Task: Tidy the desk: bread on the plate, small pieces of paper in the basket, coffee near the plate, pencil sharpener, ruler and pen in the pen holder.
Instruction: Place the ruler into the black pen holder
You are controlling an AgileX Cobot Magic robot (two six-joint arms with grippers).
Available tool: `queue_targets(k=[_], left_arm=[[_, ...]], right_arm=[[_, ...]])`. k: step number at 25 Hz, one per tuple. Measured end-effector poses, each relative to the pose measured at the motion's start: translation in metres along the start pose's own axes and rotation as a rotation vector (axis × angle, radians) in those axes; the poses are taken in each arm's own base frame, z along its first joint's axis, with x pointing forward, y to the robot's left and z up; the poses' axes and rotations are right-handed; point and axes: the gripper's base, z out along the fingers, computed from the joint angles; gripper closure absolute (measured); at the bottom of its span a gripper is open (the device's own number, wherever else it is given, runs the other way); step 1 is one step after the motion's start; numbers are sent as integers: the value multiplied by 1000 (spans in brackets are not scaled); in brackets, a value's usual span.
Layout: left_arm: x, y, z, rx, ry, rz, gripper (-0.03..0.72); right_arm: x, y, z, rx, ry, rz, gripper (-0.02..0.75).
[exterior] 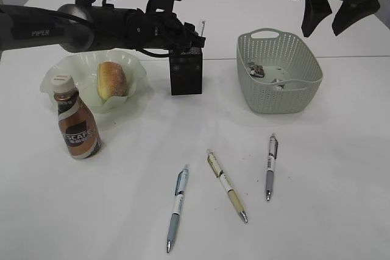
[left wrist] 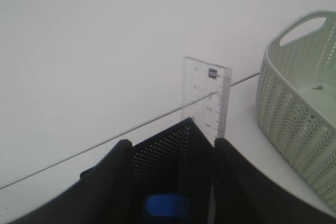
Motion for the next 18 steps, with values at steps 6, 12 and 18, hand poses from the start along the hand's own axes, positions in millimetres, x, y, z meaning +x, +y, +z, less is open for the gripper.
queue_targets(k=[6,12,18], left_arm=[[0,0,0,0,2,0,316],[-11,-1,-8,4,-3,2,323],[-32,-2,-24,10,-9,5,326]], right_arm=[[0,0,0,0,0,0,333],[0,0,0,0,2,6,334],[0,0,0,0,3,12,334]])
